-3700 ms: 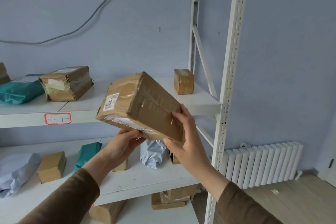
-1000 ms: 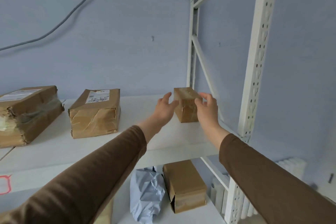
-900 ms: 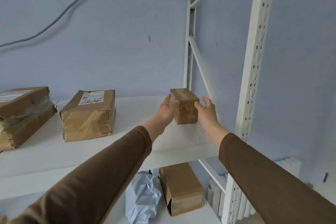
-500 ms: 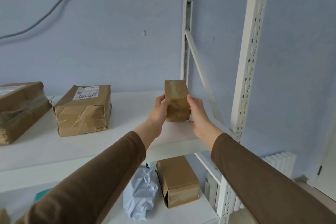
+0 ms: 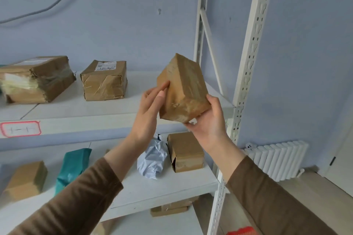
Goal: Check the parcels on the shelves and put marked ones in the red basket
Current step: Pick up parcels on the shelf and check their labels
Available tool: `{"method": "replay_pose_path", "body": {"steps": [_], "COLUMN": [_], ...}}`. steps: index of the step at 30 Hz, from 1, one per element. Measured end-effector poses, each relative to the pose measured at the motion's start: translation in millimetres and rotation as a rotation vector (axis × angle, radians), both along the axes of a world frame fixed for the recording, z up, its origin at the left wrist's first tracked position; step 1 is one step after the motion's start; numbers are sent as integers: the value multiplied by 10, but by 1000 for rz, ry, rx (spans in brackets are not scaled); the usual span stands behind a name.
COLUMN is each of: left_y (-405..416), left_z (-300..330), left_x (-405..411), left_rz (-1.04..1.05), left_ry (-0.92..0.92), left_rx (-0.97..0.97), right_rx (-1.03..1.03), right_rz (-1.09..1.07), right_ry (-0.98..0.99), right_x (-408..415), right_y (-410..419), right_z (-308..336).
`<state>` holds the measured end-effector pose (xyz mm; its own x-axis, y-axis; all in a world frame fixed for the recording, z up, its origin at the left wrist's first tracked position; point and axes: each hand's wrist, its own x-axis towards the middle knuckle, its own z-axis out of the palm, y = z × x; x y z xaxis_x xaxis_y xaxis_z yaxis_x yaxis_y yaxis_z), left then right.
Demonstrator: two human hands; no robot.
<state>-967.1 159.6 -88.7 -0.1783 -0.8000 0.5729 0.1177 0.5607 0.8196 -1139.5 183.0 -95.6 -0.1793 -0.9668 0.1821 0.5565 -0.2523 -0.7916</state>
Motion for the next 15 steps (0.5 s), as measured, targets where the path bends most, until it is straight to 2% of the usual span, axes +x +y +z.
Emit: {"method": "replay_pose_path", "body": {"steps": [4,8,11,15], "left_y": [328,574,734,941], "left_z": [-92,-159,-184,-245], "left_x": [103,135,156,195], "left_rz": [107,151,121,-94], "left_ry": [-149,-204,-162,-16], "left_rx": [-216,-243,-128,229], "right_rx": [70,73,53,-20], "right_rz": [226,250,164,-113], "right_ry": [-210,-235,-107,267], "right_x": [-15,13,76,250], "right_y": [343,560,724,943], "right_z": [-197,-337,-312,-253]}}
